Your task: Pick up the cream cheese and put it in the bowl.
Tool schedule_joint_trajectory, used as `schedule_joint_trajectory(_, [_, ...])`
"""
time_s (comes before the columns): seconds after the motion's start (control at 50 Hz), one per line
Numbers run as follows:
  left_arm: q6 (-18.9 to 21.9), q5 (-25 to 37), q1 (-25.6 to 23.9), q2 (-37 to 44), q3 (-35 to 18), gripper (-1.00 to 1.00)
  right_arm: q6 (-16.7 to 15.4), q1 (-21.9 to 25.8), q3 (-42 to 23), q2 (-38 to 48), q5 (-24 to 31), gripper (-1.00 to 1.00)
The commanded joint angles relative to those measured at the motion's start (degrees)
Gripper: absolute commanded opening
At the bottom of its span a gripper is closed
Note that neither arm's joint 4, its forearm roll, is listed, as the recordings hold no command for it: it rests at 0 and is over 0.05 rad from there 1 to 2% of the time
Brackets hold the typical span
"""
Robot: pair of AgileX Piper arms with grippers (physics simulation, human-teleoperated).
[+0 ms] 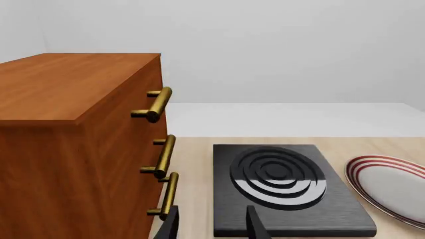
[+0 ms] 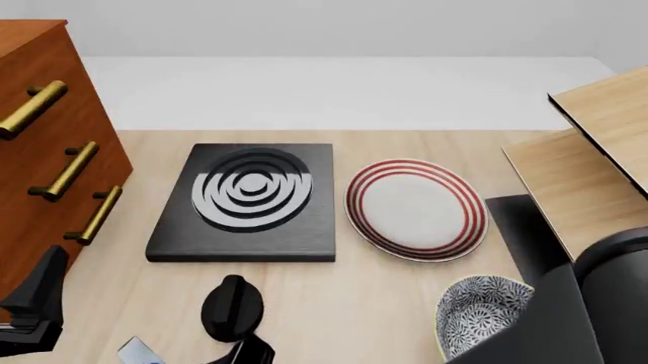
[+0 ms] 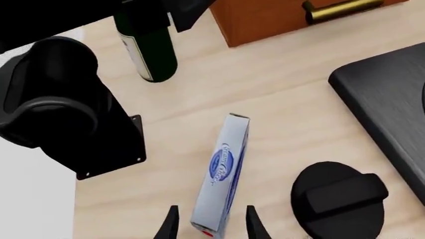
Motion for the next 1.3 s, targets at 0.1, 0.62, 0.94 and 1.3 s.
schedule_joint_trajectory(0.1, [0.0,0.0,0.0,0.0,0.0,1.00,1.2,0.2,-1.1,3.3,-1.1,1.00])
schedule_joint_trajectory(0.62, [0.0,0.0,0.0,0.0,0.0,1.00,-3.6,0.7,4.4,-12.6,4.2,-1.00])
schedule_joint_trajectory(0.94, [0.0,0.0,0.0,0.0,0.0,1.00,-4.3,1.7,9.7,-18.7,5.7,-1.00])
schedule_joint_trajectory(1.3, [0.0,0.0,0.0,0.0,0.0,1.00,-6.2,-0.1,16.2,-33.3,13.0,-1.00])
